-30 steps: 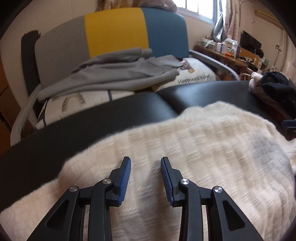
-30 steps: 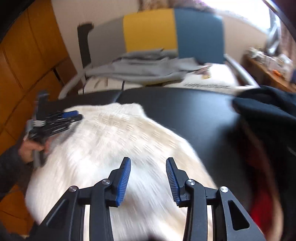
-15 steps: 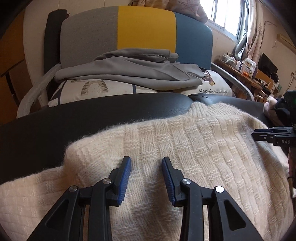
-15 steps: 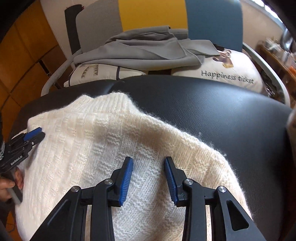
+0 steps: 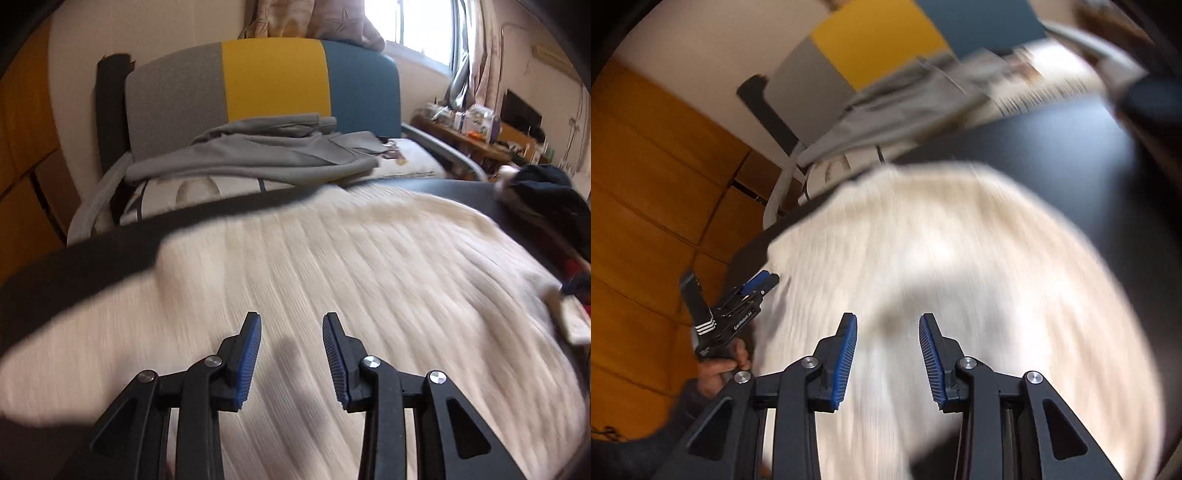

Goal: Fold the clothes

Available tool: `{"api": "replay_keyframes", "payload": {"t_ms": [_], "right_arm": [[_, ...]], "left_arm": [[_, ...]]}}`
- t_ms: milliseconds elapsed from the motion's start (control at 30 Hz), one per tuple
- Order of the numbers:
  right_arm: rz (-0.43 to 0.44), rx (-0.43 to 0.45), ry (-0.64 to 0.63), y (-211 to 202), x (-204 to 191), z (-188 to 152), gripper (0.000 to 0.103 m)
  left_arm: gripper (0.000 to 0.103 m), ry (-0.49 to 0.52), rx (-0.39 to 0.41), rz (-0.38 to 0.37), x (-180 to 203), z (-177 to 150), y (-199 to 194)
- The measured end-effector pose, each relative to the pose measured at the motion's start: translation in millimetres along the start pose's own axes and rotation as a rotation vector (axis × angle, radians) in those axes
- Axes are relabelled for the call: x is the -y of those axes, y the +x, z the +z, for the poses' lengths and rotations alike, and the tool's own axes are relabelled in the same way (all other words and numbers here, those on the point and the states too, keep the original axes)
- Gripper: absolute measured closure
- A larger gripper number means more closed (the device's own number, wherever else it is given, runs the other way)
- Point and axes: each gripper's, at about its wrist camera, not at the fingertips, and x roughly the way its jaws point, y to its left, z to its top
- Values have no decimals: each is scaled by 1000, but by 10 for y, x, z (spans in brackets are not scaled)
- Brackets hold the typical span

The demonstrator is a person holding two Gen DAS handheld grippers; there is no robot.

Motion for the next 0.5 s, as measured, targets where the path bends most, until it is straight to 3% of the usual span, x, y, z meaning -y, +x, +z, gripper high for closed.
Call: {"api": "replay_keyframes", "payload": {"t_ms": [67,233,433,500], "right_arm": [[2,-11,69,-52,152,-298,67],[70,19,199,76,369,-593,67],[117,62,238,328,361,-621,69],[90,73,223,384,322,-595,81]], "left_arm": [[67,-34,-10,-16,51,-255,-194],[67,-143,-25,-98,79,-755,-593],[68,-88,-20,-146,340,-1122,-830],[68,-18,-53,-107,468,-1209,-733]]}}
